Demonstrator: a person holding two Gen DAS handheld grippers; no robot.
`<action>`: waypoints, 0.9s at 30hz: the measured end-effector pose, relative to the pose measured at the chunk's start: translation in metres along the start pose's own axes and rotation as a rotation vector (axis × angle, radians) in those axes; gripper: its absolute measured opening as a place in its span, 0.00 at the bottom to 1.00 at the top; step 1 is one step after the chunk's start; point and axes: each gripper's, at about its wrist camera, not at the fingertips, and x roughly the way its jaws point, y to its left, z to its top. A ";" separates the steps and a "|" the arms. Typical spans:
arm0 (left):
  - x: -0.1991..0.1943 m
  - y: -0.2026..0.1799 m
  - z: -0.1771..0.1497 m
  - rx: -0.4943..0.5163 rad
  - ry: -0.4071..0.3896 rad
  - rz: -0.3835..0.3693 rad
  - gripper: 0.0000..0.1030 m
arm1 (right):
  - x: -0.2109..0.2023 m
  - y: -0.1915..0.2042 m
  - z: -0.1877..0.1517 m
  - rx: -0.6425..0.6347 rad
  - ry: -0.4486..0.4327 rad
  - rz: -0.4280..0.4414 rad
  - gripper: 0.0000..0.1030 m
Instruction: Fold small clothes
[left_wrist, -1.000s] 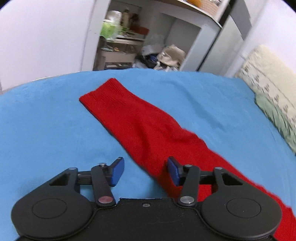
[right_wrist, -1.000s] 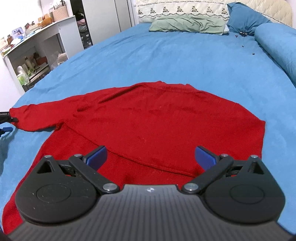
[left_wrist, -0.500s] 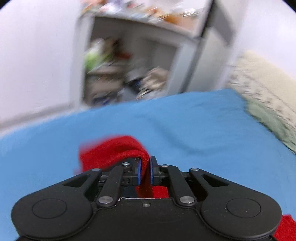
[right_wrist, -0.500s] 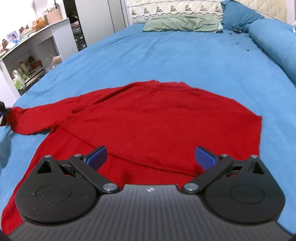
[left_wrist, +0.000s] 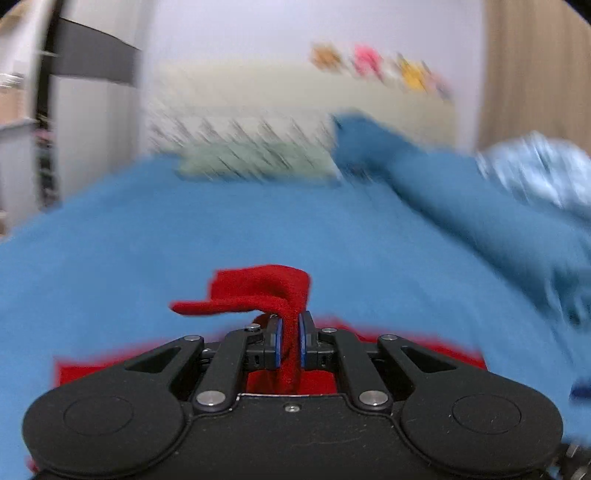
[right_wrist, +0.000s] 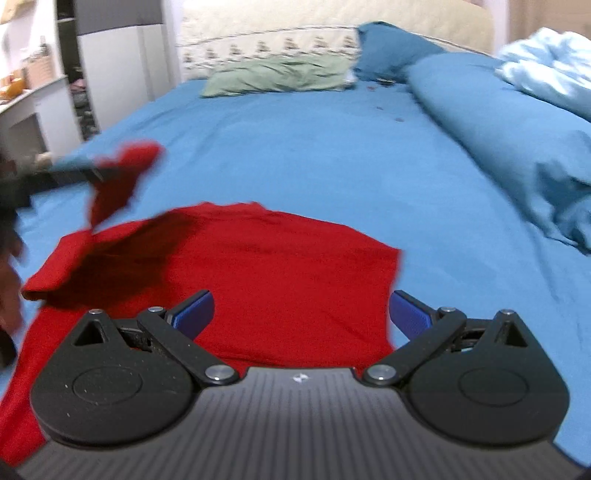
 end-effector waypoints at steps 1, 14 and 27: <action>0.013 -0.012 -0.015 0.018 0.055 -0.024 0.09 | 0.001 -0.005 -0.002 0.003 0.013 -0.014 1.00; -0.017 -0.016 -0.059 0.126 0.074 -0.047 0.81 | 0.028 -0.017 0.000 0.031 0.016 0.038 1.00; -0.063 0.106 -0.083 0.023 0.112 0.283 0.81 | 0.101 0.124 0.004 -0.534 -0.098 0.169 0.74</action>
